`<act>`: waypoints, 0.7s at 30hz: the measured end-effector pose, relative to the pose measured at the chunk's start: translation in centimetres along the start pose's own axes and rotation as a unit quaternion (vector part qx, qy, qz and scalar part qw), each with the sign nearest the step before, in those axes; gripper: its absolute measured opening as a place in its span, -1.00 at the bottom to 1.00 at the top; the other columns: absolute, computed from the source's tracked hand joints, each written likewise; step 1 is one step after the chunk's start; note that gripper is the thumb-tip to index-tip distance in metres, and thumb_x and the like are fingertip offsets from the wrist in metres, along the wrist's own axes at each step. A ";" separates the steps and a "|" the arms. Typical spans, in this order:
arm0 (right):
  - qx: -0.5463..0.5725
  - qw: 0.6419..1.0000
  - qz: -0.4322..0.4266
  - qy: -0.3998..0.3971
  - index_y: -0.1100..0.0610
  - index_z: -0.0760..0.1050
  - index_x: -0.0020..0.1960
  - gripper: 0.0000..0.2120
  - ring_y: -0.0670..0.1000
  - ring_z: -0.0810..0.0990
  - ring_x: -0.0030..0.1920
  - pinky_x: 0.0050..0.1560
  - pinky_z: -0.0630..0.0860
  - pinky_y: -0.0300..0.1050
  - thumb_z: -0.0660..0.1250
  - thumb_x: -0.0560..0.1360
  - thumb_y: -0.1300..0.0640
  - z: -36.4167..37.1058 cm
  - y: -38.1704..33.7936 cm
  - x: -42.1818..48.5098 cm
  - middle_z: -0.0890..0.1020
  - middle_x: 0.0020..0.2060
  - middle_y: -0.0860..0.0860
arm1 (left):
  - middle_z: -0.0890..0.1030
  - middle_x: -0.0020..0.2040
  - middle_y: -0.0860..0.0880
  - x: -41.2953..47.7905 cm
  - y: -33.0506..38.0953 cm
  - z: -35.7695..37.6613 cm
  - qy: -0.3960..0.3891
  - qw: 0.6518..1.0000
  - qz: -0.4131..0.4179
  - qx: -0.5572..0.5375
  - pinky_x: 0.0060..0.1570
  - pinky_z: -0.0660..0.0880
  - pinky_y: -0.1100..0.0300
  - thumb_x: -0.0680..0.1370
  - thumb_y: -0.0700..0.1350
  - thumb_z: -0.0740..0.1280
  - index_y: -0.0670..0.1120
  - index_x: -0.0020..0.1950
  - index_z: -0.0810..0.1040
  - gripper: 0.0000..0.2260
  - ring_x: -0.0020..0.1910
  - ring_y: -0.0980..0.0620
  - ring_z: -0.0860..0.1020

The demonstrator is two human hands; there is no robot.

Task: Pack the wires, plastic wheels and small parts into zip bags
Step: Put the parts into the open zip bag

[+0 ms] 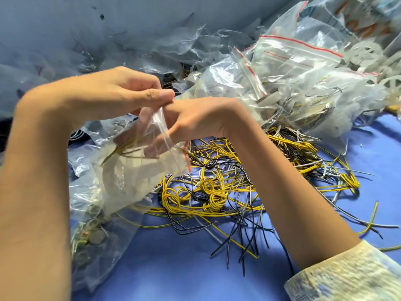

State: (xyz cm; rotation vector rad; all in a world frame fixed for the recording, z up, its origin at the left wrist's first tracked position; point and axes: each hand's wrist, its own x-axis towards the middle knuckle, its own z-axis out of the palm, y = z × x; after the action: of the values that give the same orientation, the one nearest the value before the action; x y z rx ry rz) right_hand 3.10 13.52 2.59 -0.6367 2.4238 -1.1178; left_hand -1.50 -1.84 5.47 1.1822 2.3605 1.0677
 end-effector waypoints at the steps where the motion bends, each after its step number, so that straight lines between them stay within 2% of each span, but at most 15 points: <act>1: -0.033 0.999 0.016 0.000 0.61 0.38 0.08 -0.68 0.19 0.49 -0.12 0.02 0.44 0.15 0.31 0.51 0.33 -0.3 -0.2 -0.1 0.48 0.03 0.52 | 0.60 -0.07 -0.24 0.1 -0.2 0.1 -0.008 1.000 -0.006 -0.010 -0.15 0.44 0.34 0.24 0.44 0.32 -0.18 -0.03 0.59 -0.29 -0.18 0.12 0.50; 2: -0.047 0.999 0.027 0.001 0.63 0.39 -0.05 -0.74 0.08 0.28 -0.22 -0.12 0.07 0.00 0.29 0.50 0.37 -0.7 -0.1 -0.2 0.50 -0.13 0.51 | 0.61 -0.05 -0.19 0.1 -0.6 0.2 -0.015 1.000 -0.013 -0.016 -0.15 0.45 0.37 0.14 0.50 0.31 -0.15 0.01 0.60 -0.21 -0.16 0.15 0.51; 3: -0.064 0.997 0.042 0.008 0.58 0.40 -0.20 -0.83 0.15 0.38 -0.36 0.02 0.47 0.24 0.25 0.48 0.44 -1.2 0.0 -0.5 0.52 -0.32 0.40 | 0.62 -0.06 -0.14 0.2 -1.0 0.2 -0.025 0.999 -0.025 -0.013 -0.15 0.46 0.38 0.08 0.54 0.31 -0.13 0.03 0.60 -0.15 -0.15 0.17 0.51; 4: -0.058 0.996 0.057 0.023 0.48 0.42 -0.31 -0.82 0.01 0.40 -0.45 -0.33 0.48 -0.18 0.21 0.47 0.48 -1.7 0.3 -0.9 0.50 -0.47 0.22 | 0.61 -0.09 -0.10 0.3 -1.5 0.4 -0.042 0.998 -0.043 0.004 -0.15 0.46 0.31 0.05 0.55 0.31 -0.13 0.01 0.59 -0.13 -0.15 0.15 0.50; 5: -0.035 0.997 0.067 0.031 0.43 0.48 -0.29 -0.80 -0.15 0.42 -0.46 -0.36 0.45 -0.35 0.18 0.48 0.51 -2.2 0.7 -1.5 0.50 -0.48 0.05 | 0.58 -0.16 -0.09 0.4 -2.0 0.6 -0.067 0.995 -0.068 0.035 -0.16 0.43 0.22 0.02 0.57 0.30 -0.14 -0.05 0.58 -0.13 -0.18 0.12 0.46; 6: -0.005 0.996 0.080 0.039 0.45 0.55 -0.15 -0.80 -0.21 0.49 -0.40 -0.29 0.48 -0.42 0.15 0.49 0.52 -2.6 1.0 -2.0 0.56 -0.39 0.02 | 0.53 -0.23 -0.06 0.5 -2.5 0.7 -0.099 0.988 -0.093 0.067 -0.17 0.37 0.15 -0.03 0.59 0.29 -0.13 -0.13 0.56 -0.13 -0.21 0.09 0.42; 8: 0.031 0.992 0.097 0.080 0.38 0.57 0.10 -0.66 -0.14 0.63 -0.20 -0.09 0.57 -0.35 0.09 0.49 0.53 -3.3 2.0 -2.5 0.69 -0.13 0.12 | 0.49 -0.28 0.00 0.7 -3.5 1.1 -0.153 0.974 -0.140 0.092 -0.14 0.29 0.14 -0.10 0.60 0.30 -0.08 -0.25 0.53 -0.19 -0.25 0.09 0.38; 9: 0.036 0.990 0.100 0.097 0.37 0.57 0.12 -0.63 -0.10 0.66 -0.14 -0.05 0.58 -0.32 0.07 0.48 0.53 -3.6 2.4 -2.4 0.69 -0.07 0.17 | 0.47 -0.31 0.02 0.8 -3.8 1.3 -0.169 0.969 -0.152 0.094 -0.15 0.27 0.14 -0.11 0.57 0.34 -0.04 -0.30 0.52 -0.26 -0.28 0.09 0.37; 12: 0.028 0.987 0.103 0.123 0.31 0.56 0.13 -0.70 -0.07 0.65 -0.15 -0.06 0.58 -0.29 0.12 0.54 0.43 -3.3 2.9 -1.4 0.67 -0.01 0.18 | 0.47 -0.32 0.03 1.2 -3.8 1.8 -0.227 0.954 -0.164 0.109 -0.14 0.23 0.16 0.00 0.44 0.44 0.02 -0.40 0.48 -0.47 -0.29 0.10 0.35; 14: 0.014 0.985 0.098 0.143 0.26 0.57 0.13 -0.76 -0.04 0.63 -0.10 0.04 0.59 -0.17 0.17 0.57 0.34 -2.8 2.8 -0.4 0.66 0.01 0.19 | 0.52 -0.28 0.00 1.4 -3.7 2.1 -0.260 0.943 -0.170 0.119 -0.14 0.25 0.16 0.10 0.38 0.50 0.03 -0.43 0.47 -0.53 -0.28 0.10 0.37; 18: -0.114 0.978 0.072 0.162 0.17 0.62 0.08 -0.78 -0.09 0.60 -0.16 -0.14 0.57 -0.24 0.24 0.53 0.21 -1.9 2.5 2.7 0.66 -0.15 0.05 | 0.47 -0.40 0.11 1.7 -3.8 2.3 -0.256 0.939 -0.186 0.137 -0.31 0.25 0.29 0.13 0.25 0.46 0.05 -0.47 0.48 -0.68 -0.41 0.17 0.34; 19: -0.166 0.971 0.075 0.156 0.13 0.61 0.10 -0.77 -0.07 0.60 -0.13 -0.11 0.57 -0.19 0.24 0.52 0.18 -1.9 2.5 3.8 0.65 -0.13 0.03 | 0.47 -0.43 0.13 1.7 -4.0 2.3 -0.248 0.942 -0.185 0.127 -0.36 0.25 0.33 0.16 0.20 0.47 0.03 -0.48 0.49 -0.71 -0.44 0.19 0.34; 21: -0.267 0.947 0.091 0.154 0.12 0.54 0.22 -0.69 0.02 0.57 0.08 0.05 0.52 -0.12 0.22 0.51 0.19 -1.8 3.0 6.2 0.62 0.08 0.06 | 0.46 -0.49 0.15 1.4 -4.7 2.0 -0.235 0.950 -0.183 0.089 -0.44 0.20 0.36 0.24 0.08 0.49 -0.02 -0.50 0.45 -0.70 -0.49 0.20 0.31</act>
State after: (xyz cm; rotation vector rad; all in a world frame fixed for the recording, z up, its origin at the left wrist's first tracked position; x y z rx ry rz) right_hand -3.60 12.91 0.38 -0.3934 3.0161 -0.5069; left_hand -3.85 -1.58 0.77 0.8762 2.1958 0.4018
